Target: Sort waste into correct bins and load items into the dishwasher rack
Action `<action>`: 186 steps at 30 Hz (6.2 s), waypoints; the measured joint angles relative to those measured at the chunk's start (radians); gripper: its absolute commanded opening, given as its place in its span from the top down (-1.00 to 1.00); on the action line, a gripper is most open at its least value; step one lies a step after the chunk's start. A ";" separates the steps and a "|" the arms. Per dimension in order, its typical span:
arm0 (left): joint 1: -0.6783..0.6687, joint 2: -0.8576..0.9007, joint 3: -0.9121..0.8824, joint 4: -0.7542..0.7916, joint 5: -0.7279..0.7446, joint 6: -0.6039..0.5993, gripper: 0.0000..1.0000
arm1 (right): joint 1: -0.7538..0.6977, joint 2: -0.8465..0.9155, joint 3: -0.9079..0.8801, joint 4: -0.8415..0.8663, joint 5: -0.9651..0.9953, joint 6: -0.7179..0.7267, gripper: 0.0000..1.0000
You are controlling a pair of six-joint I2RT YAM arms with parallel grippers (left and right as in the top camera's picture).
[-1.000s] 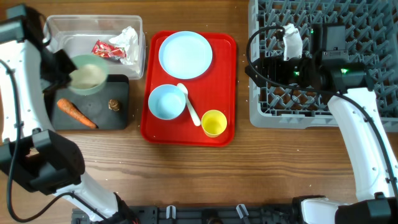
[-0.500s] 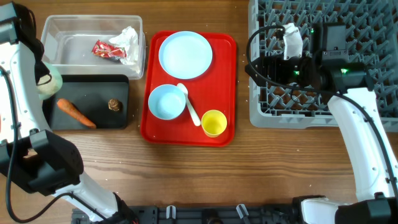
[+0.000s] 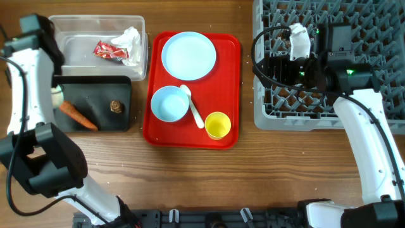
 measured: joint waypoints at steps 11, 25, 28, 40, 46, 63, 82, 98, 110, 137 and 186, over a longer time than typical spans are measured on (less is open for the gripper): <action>-0.164 0.000 -0.126 0.173 -0.244 0.002 0.93 | 0.000 0.000 0.000 0.001 0.000 0.000 -0.99; -0.257 0.000 -0.126 0.161 -0.620 0.003 0.92 | 0.000 0.001 0.000 0.000 0.000 0.000 -1.00; -0.269 0.000 -0.126 0.146 -0.644 0.002 0.92 | 0.000 0.001 0.000 0.000 0.000 0.000 -0.99; -0.270 0.000 -0.126 0.079 -0.656 0.003 0.92 | 0.000 0.001 0.000 0.000 0.000 0.000 -0.99; -0.270 0.000 -0.126 0.079 -0.656 0.002 0.92 | 0.000 0.001 0.000 0.000 0.000 0.000 -1.00; -0.270 0.000 -0.126 0.078 -0.655 -0.002 0.92 | 0.000 0.001 0.000 0.000 0.000 0.000 -1.00; -0.313 0.000 -0.127 0.059 -0.610 -0.006 0.92 | 0.000 0.001 0.000 0.019 0.000 0.000 -1.00; -0.346 -0.161 -0.132 0.199 0.280 -0.010 0.92 | 0.000 0.001 0.000 0.018 0.001 0.000 -0.99; -0.349 -0.409 -0.131 0.323 1.345 0.166 0.92 | 0.000 0.001 0.000 0.019 0.001 0.000 -0.99; -0.754 -0.150 -0.128 0.534 0.979 0.004 -0.13 | 0.207 0.166 0.003 0.255 0.162 0.386 0.91; -0.552 -0.268 -0.127 0.399 0.890 -0.003 -1.00 | 0.148 0.529 0.007 1.138 1.206 -1.301 0.91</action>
